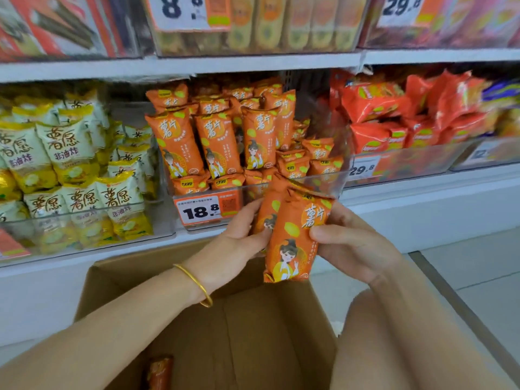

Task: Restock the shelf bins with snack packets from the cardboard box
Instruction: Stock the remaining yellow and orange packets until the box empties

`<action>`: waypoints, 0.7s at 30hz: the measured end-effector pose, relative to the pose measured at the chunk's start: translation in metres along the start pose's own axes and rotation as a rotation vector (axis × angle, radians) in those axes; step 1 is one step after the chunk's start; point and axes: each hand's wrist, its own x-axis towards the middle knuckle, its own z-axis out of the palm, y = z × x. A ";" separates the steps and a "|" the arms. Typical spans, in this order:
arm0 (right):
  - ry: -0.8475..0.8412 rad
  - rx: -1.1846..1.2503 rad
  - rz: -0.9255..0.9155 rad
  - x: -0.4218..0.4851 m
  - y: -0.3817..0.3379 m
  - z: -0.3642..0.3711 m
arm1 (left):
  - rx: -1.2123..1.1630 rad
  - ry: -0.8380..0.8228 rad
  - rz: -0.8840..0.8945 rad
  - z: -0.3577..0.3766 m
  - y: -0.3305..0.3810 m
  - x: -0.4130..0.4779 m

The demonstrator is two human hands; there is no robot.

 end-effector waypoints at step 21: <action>0.369 -0.927 -0.462 0.143 -0.108 -0.105 | 1.930 0.402 0.509 -0.024 0.077 0.164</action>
